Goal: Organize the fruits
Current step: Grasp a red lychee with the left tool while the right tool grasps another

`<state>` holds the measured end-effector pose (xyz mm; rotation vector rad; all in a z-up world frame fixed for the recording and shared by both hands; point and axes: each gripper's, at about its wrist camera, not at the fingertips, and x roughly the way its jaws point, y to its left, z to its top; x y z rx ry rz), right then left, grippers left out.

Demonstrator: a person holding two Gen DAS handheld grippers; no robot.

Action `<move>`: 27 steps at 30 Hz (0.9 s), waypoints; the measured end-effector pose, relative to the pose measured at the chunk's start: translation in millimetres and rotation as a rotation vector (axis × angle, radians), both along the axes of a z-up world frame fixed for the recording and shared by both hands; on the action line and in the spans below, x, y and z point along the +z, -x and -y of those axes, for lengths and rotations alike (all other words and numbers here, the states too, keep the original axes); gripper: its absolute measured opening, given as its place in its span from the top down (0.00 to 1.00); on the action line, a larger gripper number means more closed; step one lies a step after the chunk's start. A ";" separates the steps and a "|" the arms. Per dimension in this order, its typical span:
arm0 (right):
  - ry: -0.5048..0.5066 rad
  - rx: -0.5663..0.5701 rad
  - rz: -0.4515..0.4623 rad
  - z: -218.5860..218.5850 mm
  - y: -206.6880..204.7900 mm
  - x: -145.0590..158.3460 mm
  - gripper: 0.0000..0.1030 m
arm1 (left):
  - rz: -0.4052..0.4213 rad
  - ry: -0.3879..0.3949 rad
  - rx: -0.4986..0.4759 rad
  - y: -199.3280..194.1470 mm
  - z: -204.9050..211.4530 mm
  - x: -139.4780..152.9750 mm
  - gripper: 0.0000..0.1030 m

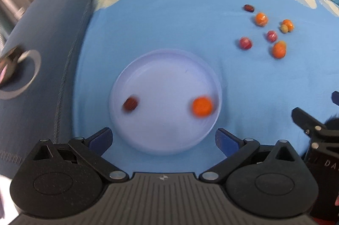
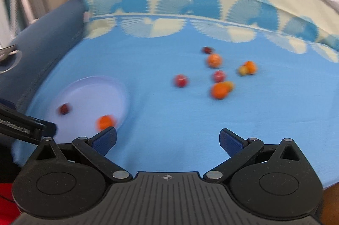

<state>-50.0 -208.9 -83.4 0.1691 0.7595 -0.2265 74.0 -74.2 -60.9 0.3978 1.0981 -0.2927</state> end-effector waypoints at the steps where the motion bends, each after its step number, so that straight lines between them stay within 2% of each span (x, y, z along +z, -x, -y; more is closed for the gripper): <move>1: 0.013 -0.022 -0.001 11.5 -3.3 -2.1 0.01 | 0.000 -0.001 -0.011 -7.3 11.2 -2.3 0.00; 4: 0.033 -0.074 0.004 47.4 -17.1 -8.8 0.01 | 0.004 0.011 -0.047 -32.5 48.4 -11.8 0.00; 9: 0.089 -0.082 0.005 102.4 -56.9 -27.6 0.01 | 0.045 -0.010 -0.182 -77.2 118.9 -44.7 0.00; 13: 0.050 -0.070 -0.029 144.5 -100.7 -46.4 0.01 | 0.009 -0.039 -0.291 -106.3 162.2 -79.9 0.00; 17: -0.009 -0.017 -0.067 169.6 -141.1 -67.0 0.01 | -0.026 -0.035 -0.343 -125.8 187.7 -107.5 0.00; 21: -0.003 0.017 -0.112 181.1 -180.2 -93.1 0.01 | -0.064 -0.034 -0.353 -141.7 201.4 -128.6 0.00; 25: -0.021 0.016 -0.165 185.9 -203.0 -121.8 0.01 | -0.086 -0.020 -0.360 -148.1 205.5 -138.5 0.00; 27: -0.002 0.005 -0.133 181.4 -201.0 -124.3 0.01 | -0.079 -0.013 -0.372 -147.7 203.3 -139.5 0.00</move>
